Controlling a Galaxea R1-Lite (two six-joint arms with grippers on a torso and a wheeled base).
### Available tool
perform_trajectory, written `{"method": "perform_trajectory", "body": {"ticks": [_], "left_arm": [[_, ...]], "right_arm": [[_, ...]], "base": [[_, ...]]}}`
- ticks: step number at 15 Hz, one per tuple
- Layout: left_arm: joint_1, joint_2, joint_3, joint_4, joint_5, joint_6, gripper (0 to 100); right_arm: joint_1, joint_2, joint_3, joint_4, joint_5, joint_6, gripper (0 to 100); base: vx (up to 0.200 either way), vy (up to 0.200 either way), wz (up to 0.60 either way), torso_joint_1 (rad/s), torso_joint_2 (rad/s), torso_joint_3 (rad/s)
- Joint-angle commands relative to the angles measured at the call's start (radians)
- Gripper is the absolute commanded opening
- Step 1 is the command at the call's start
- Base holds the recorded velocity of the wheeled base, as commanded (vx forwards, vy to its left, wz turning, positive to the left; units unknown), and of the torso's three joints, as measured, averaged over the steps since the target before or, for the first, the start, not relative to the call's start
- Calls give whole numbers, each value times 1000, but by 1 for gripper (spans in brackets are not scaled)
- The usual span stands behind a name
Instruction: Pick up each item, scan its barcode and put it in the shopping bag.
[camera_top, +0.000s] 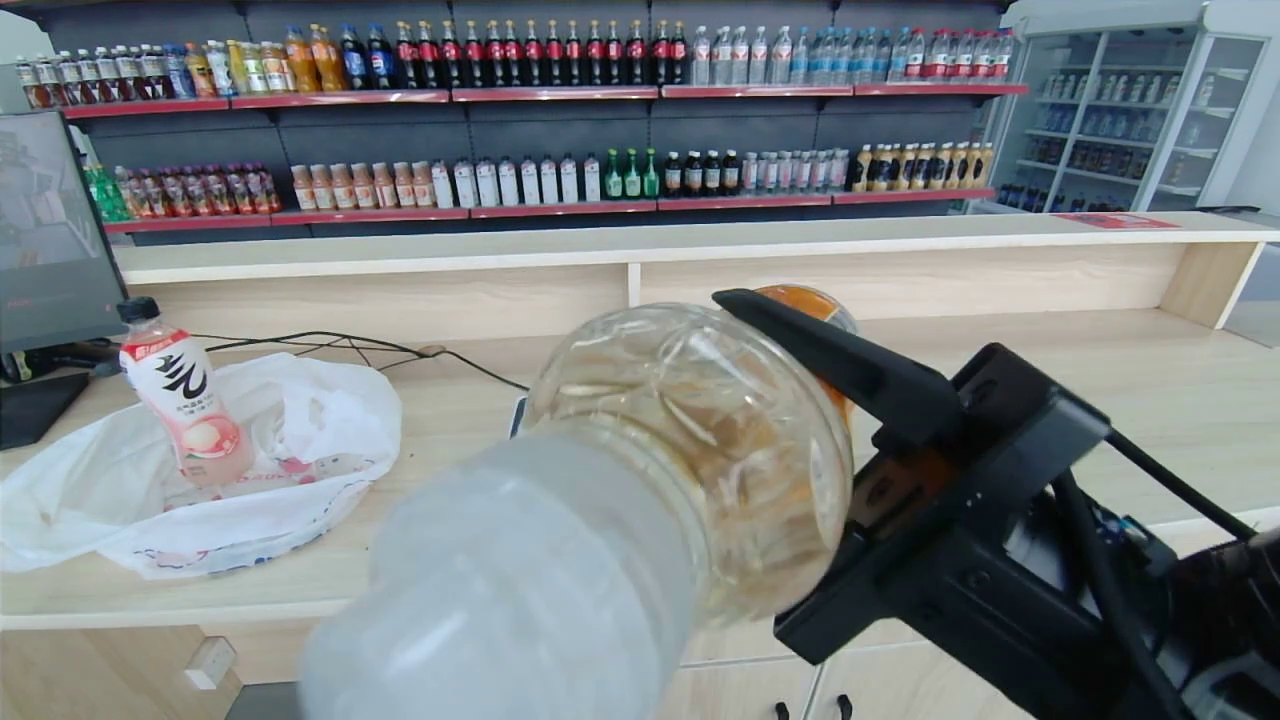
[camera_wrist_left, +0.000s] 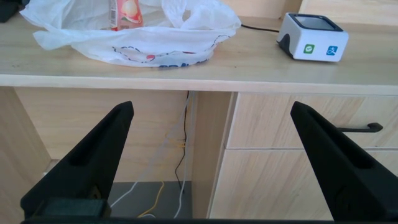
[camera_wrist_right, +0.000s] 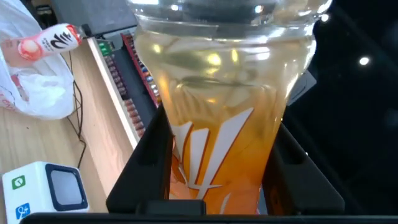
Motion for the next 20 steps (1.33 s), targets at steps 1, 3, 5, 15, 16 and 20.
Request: {"method": "perform_trajectory", "body": {"ticks": [1, 3, 5, 15, 16, 20], "left_arm": [[0, 0, 0, 0, 0, -2, 100], [0, 0, 0, 0, 0, -2, 100], [0, 0, 0, 0, 0, 0, 100], [0, 0, 0, 0, 0, 0, 100], [0, 0, 0, 0, 0, 0, 100], [0, 0, 0, 0, 0, 0, 100]], "right_arm": [[-98, 45, -21, -3, -2, 54, 0], [-173, 101, -16, -3, -4, 174, 0], [-193, 110, -38, -3, -9, 271, 0], [-281, 209, -160, 51, -160, 1177, 0], [-310, 215, -157, 56, -156, 1217, 0], [-331, 233, -42, -3, -159, 1294, 0]], "base": [[0, 0, 0, 0, 0, 0], [0, 0, 0, 0, 0, 0], [0, 0, 0, 0, 0, 0], [0, 0, 0, 0, 0, 0], [0, 0, 0, 0, 0, 0], [0, 0, 0, 0, 0, 0]]}}
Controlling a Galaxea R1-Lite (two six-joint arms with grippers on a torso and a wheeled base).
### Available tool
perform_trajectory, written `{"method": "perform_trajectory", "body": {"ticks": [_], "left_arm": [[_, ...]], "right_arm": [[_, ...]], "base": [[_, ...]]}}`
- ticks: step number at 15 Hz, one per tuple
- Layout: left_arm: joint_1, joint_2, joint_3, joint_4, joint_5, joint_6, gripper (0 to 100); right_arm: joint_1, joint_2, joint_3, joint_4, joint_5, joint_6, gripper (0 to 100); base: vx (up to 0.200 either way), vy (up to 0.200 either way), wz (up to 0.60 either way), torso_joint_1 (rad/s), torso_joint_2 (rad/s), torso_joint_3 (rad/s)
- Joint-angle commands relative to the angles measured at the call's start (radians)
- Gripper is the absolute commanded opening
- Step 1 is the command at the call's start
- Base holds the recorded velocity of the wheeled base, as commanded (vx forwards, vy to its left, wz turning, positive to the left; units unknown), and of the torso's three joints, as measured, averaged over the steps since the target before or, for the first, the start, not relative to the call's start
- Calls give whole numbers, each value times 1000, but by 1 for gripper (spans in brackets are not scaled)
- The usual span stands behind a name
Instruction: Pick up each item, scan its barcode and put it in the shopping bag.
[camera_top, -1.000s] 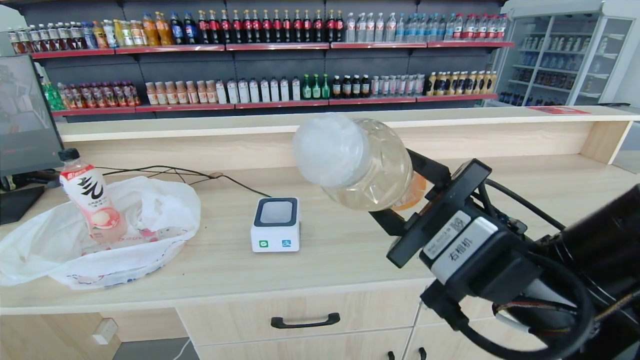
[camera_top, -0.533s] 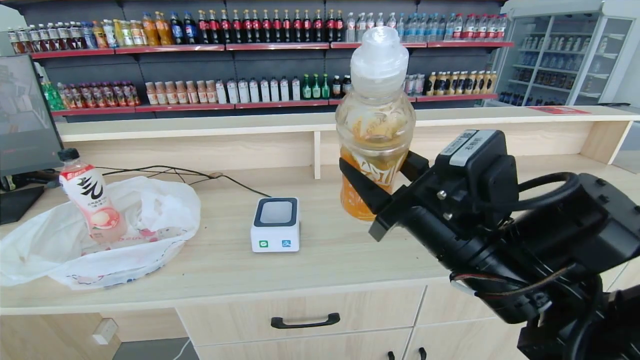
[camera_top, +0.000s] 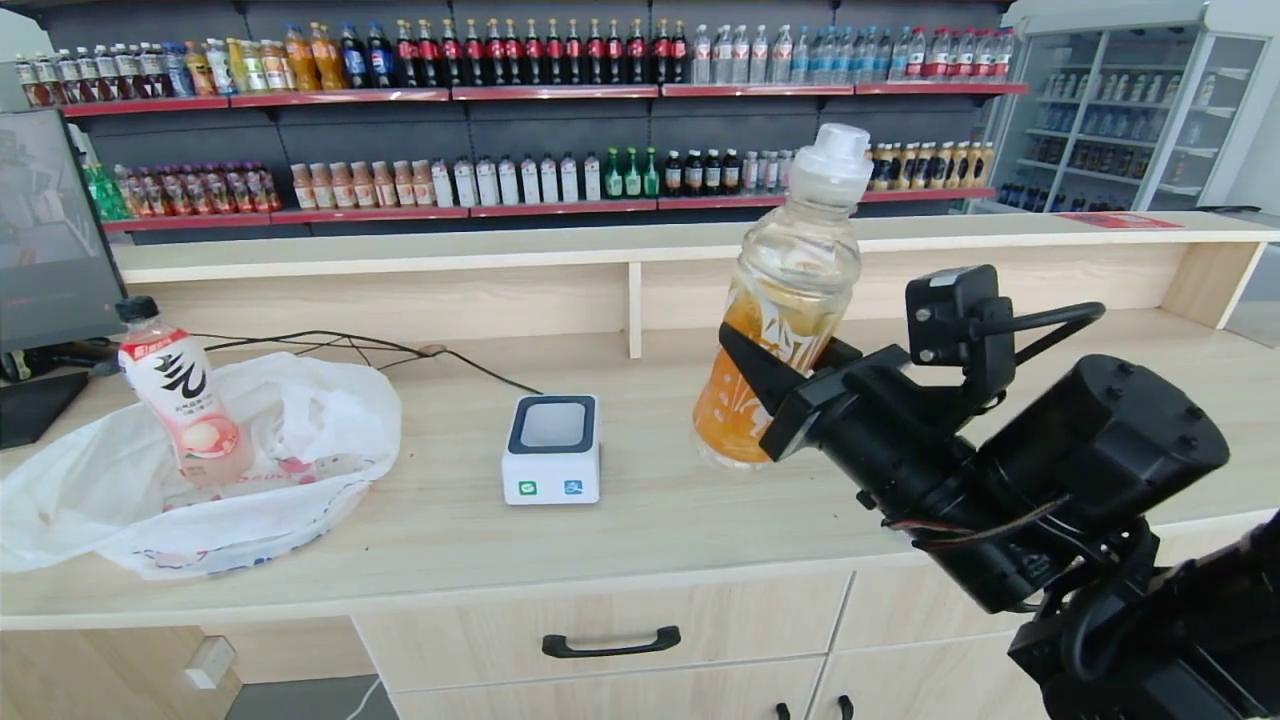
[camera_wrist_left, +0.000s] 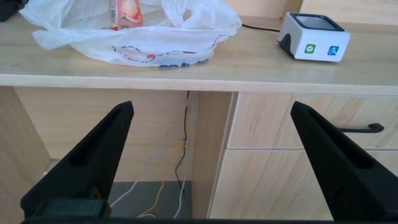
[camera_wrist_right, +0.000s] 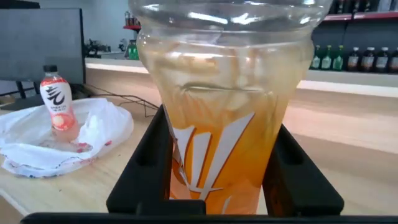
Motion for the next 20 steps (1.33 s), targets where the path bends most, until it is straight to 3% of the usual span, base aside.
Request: {"method": "perform_trajectory", "body": {"ticks": [1, 15, 20], "left_arm": [[0, 0, 0, 0, 0, 0, 100], [0, 0, 0, 0, 0, -3, 100], [0, 0, 0, 0, 0, -3, 100]], "right_arm": [[-39, 14, 49, -9, -3, 8, 0], [-91, 43, 16, -9, 1, 31, 0], [-91, 43, 6, -9, 1, 31, 0]], "base": [[0, 0, 0, 0, 0, 0], [0, 0, 0, 0, 0, 0], [0, 200, 0, -4, 3, 3]]}}
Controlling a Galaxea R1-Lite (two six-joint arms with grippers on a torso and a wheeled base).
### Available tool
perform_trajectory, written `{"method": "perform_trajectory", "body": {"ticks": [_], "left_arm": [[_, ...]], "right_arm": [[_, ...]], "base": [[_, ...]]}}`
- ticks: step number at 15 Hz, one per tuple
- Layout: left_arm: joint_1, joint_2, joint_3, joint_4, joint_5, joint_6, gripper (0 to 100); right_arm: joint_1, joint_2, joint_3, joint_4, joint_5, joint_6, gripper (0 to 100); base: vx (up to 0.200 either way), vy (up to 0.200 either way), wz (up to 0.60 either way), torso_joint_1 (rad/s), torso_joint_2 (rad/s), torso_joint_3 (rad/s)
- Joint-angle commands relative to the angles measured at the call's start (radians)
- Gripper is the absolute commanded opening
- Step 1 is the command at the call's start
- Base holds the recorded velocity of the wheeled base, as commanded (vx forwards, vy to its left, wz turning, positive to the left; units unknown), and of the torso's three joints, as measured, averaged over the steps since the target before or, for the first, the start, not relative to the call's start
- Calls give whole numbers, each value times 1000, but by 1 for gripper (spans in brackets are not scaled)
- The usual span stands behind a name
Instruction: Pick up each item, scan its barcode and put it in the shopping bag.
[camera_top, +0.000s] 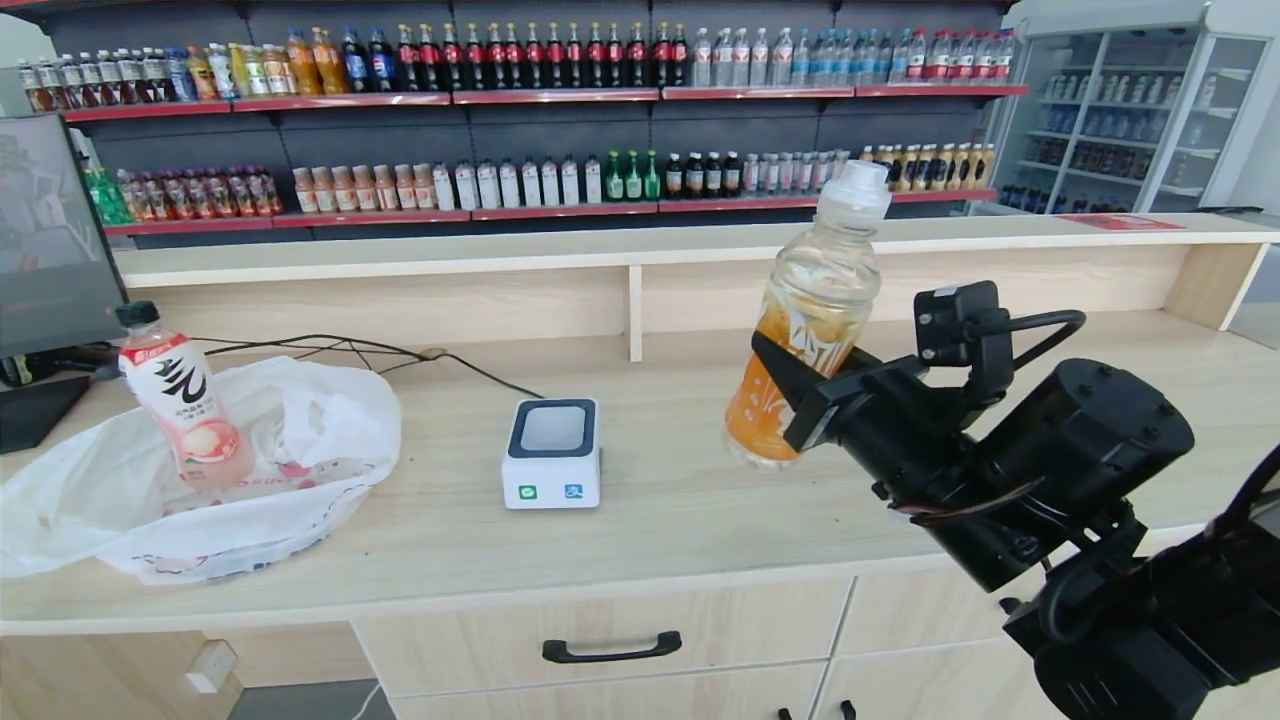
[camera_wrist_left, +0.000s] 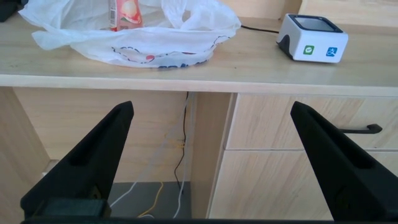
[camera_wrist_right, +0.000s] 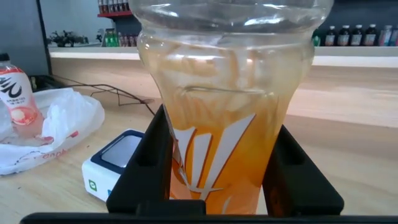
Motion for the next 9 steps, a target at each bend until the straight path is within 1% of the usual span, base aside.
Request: {"method": "perform_trajectory", "body": {"ticks": [1, 9], "left_arm": [[0, 0, 0, 0, 1, 1, 100], [0, 0, 0, 0, 1, -1, 100]], "right_arm": [[0, 1, -1, 2, 0, -1, 0], [2, 19, -20, 2, 1, -1, 0]], "base": [[0, 200, 0, 2, -2, 7], [0, 200, 0, 4, 4, 2]]}}
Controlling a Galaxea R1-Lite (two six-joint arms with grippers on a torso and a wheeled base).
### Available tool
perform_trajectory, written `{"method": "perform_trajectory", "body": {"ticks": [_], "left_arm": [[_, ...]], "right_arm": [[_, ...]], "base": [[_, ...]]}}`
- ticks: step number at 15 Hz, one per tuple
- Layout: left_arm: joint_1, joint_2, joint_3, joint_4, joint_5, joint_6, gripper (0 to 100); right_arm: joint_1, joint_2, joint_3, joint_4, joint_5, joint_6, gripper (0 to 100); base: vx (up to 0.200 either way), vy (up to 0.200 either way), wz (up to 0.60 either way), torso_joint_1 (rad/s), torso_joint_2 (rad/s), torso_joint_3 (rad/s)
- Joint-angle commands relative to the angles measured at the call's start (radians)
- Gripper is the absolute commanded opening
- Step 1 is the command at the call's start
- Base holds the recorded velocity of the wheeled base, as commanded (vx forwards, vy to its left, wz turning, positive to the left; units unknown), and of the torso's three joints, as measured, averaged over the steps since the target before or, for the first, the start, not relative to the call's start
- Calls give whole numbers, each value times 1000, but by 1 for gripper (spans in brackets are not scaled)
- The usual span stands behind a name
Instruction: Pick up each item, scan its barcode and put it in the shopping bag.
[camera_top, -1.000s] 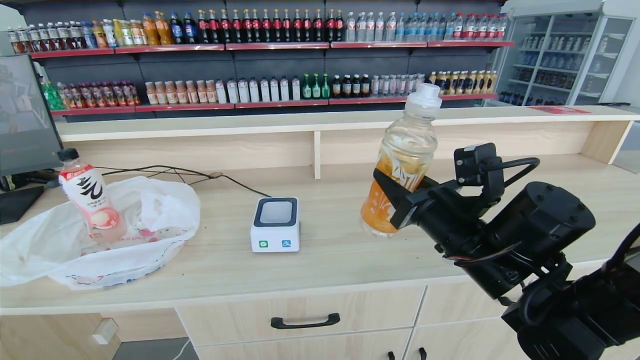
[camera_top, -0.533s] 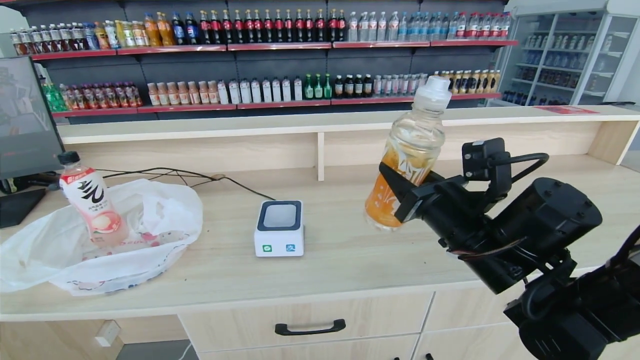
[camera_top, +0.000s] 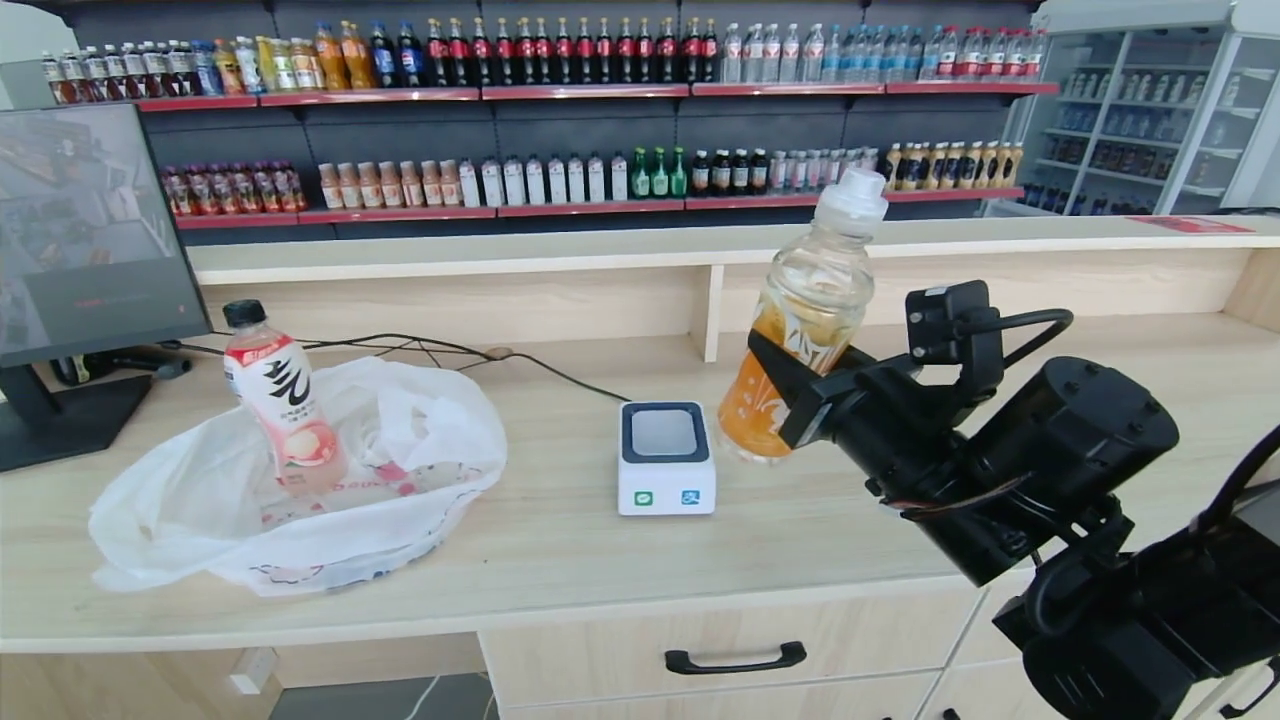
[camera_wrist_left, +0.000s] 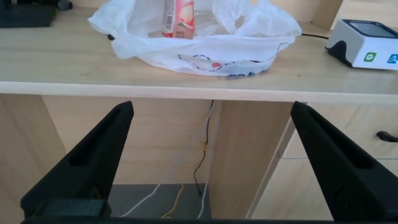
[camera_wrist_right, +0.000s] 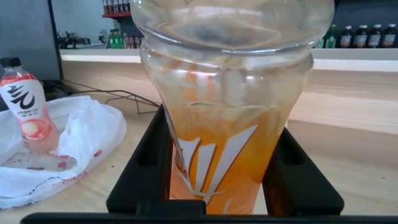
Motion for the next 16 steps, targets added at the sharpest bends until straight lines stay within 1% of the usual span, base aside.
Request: {"method": "perform_trajectory", "body": {"ticks": [1, 7, 12, 13, 15, 16], "left_arm": [[0, 0, 0, 0, 0, 0, 100], [0, 0, 0, 0, 0, -1, 100], [0, 0, 0, 0, 0, 0, 100], [0, 0, 0, 0, 0, 0, 100], [0, 0, 0, 0, 0, -1, 100], [0, 0, 0, 0, 0, -1, 100]], "right_arm": [[1, 7, -9, -1, 0, 0, 0], [2, 18, -24, -1, 0, -2, 0], [2, 16, -24, -1, 0, 0, 0], [-1, 15, -18, -1, -3, 27, 0], [-50, 5, -11, -1, 0, 86, 0], [-52, 2, -11, -1, 2, 113, 0]], "base": [[0, 200, 0, -2, 2, 2], [0, 200, 0, 0, 2, 3], [0, 0, 0, 0, 0, 0], [0, 0, 0, 0, 0, 0], [0, 0, 0, 0, 0, 0], [0, 0, 0, 0, 0, 0]]}}
